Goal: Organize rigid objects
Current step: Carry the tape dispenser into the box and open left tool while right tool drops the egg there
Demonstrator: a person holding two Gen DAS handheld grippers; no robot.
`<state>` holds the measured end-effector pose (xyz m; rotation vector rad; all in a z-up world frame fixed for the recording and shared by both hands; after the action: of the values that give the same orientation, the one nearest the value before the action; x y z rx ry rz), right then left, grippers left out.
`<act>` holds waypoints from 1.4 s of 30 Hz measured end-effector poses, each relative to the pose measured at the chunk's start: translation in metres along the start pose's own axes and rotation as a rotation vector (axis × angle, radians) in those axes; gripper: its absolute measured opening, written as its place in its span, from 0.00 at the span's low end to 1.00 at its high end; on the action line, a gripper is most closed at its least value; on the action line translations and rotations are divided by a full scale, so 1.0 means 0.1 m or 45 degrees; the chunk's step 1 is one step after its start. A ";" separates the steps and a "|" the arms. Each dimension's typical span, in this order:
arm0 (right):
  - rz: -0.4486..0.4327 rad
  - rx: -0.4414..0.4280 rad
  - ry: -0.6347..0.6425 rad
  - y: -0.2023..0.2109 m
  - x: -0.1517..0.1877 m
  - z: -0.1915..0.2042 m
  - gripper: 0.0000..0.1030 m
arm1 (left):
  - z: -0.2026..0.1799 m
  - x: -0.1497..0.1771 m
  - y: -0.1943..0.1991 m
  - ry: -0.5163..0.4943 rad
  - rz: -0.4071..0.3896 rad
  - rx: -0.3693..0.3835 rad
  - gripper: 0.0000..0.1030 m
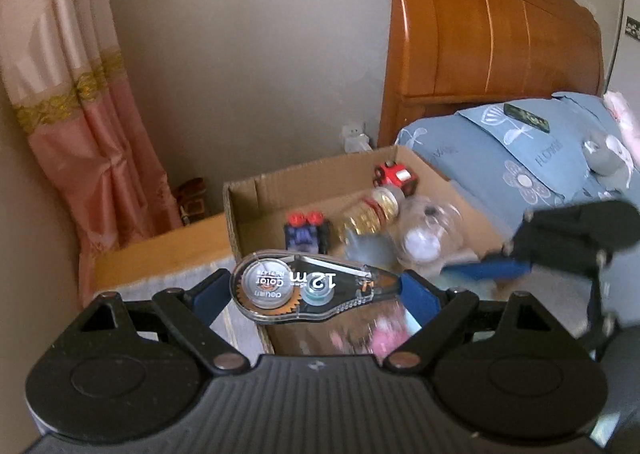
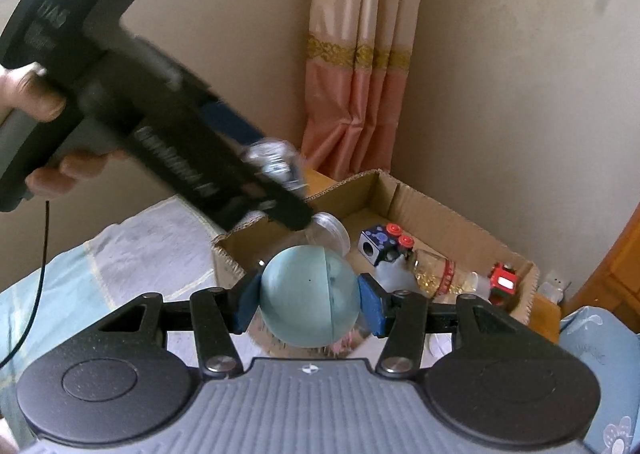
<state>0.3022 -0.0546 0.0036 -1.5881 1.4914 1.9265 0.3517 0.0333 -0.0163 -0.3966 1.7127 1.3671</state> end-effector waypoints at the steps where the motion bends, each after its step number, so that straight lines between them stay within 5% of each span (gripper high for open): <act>1: 0.005 0.000 -0.008 -0.05 -0.01 0.00 0.56 | 0.02 -0.05 -0.09 0.003 0.010 0.006 0.87; 5: 0.013 -0.009 -0.048 -0.22 -0.02 -0.04 0.57 | 0.05 -0.16 -0.38 -0.031 0.042 -0.001 0.87; 9: -0.008 -0.001 -0.085 -0.22 -0.02 -0.09 0.75 | 0.09 -0.22 -0.61 -0.029 0.054 0.001 0.87; 19: -0.024 0.038 -0.091 -0.05 0.03 -0.13 0.86 | 0.17 -0.31 -0.96 0.049 0.069 -0.029 0.91; 34: 0.010 0.135 -0.197 0.09 -0.03 -0.20 1.00 | 0.00 -0.34 -0.45 -0.119 -0.040 -0.166 0.98; 42: 0.086 0.219 -0.254 0.24 0.05 -0.19 1.00 | -0.12 -0.19 0.06 -0.082 -0.184 -0.225 0.99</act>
<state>0.2948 -0.0826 0.0143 -1.2499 1.5955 1.8715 0.3529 0.0199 0.0025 -0.5587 1.4868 1.4136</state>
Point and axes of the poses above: each gripper's, at about its wrist camera, not at the fingertips, and y roughly against the way its jaws point, z to its left, x to its underside, the point moved 6 cm from there along -y, roughly the way its jaws point, and after that the axes turned 5 degrees about -z, right-handed, at the moved point
